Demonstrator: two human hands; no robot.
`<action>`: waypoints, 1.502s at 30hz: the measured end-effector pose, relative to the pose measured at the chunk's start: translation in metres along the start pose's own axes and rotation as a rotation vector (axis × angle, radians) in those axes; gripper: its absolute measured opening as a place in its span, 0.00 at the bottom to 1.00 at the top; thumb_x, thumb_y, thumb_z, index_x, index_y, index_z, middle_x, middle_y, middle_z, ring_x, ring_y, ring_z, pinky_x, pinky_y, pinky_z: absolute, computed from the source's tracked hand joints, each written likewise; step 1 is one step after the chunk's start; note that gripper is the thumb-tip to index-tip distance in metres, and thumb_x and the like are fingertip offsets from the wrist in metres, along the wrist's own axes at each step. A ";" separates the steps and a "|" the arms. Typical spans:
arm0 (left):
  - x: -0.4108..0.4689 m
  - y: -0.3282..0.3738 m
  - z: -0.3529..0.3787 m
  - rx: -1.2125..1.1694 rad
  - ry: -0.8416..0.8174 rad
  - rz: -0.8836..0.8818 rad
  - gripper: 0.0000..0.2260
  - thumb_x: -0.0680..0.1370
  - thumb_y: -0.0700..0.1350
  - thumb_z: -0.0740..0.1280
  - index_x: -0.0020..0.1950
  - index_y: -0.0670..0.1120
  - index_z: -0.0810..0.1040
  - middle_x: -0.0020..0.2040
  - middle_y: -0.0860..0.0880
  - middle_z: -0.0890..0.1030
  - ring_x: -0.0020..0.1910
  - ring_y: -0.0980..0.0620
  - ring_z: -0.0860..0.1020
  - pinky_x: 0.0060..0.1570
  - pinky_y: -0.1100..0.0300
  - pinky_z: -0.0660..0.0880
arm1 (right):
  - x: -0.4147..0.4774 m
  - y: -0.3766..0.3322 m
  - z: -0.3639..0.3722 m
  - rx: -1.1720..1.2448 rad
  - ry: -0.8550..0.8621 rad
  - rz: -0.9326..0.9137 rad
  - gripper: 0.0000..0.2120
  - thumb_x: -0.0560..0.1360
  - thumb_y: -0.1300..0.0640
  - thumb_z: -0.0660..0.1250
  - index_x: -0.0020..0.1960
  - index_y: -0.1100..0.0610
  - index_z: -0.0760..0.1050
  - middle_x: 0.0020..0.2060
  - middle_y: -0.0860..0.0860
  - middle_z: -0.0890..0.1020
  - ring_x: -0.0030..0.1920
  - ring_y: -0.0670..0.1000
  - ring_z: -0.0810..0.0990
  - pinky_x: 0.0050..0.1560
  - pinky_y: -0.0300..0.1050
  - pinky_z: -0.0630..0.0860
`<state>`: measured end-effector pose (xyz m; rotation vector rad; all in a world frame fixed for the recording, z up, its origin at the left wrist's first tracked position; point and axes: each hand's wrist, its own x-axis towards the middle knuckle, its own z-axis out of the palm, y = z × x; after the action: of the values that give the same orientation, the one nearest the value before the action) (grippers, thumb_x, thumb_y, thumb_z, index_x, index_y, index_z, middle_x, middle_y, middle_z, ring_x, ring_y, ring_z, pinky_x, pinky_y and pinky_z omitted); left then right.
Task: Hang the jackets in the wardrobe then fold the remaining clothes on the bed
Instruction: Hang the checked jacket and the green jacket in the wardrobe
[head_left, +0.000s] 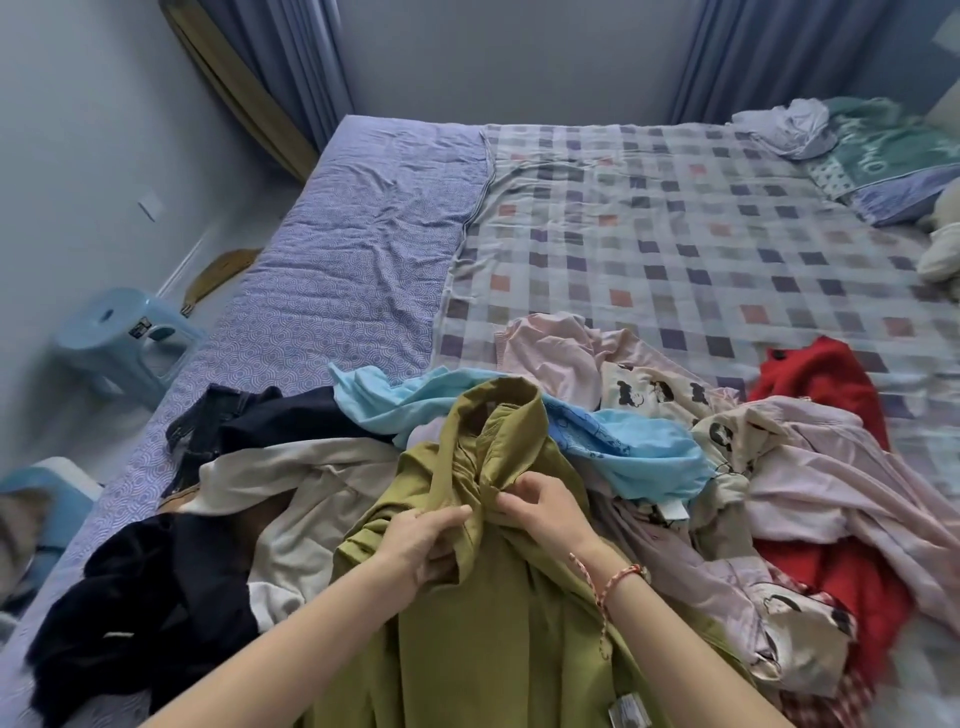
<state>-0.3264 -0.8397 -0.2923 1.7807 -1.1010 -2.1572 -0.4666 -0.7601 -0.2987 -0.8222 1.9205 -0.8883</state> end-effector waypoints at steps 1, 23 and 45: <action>-0.004 -0.002 -0.003 0.087 -0.021 -0.020 0.07 0.72 0.40 0.72 0.47 0.41 0.76 0.40 0.44 0.79 0.38 0.48 0.76 0.34 0.61 0.70 | -0.002 -0.002 0.000 -0.059 0.025 -0.004 0.07 0.76 0.51 0.65 0.40 0.51 0.72 0.39 0.46 0.78 0.44 0.49 0.77 0.52 0.46 0.71; -0.086 -0.022 0.012 0.319 0.006 0.412 0.09 0.76 0.38 0.67 0.37 0.41 0.70 0.32 0.46 0.73 0.31 0.54 0.71 0.31 0.65 0.68 | -0.135 -0.020 0.038 0.048 -0.107 -0.267 0.18 0.72 0.68 0.59 0.58 0.55 0.77 0.49 0.41 0.74 0.53 0.39 0.73 0.57 0.28 0.68; -0.117 -0.017 -0.024 0.608 -0.356 0.296 0.18 0.64 0.38 0.66 0.54 0.49 0.77 0.52 0.46 0.82 0.53 0.50 0.80 0.54 0.56 0.78 | -0.075 -0.098 -0.057 -0.249 0.222 -0.432 0.06 0.76 0.58 0.67 0.48 0.60 0.80 0.36 0.50 0.78 0.41 0.50 0.75 0.47 0.44 0.73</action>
<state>-0.2651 -0.7757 -0.2099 1.2896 -2.1368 -2.1386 -0.4648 -0.7368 -0.1650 -1.3727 2.1133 -1.0402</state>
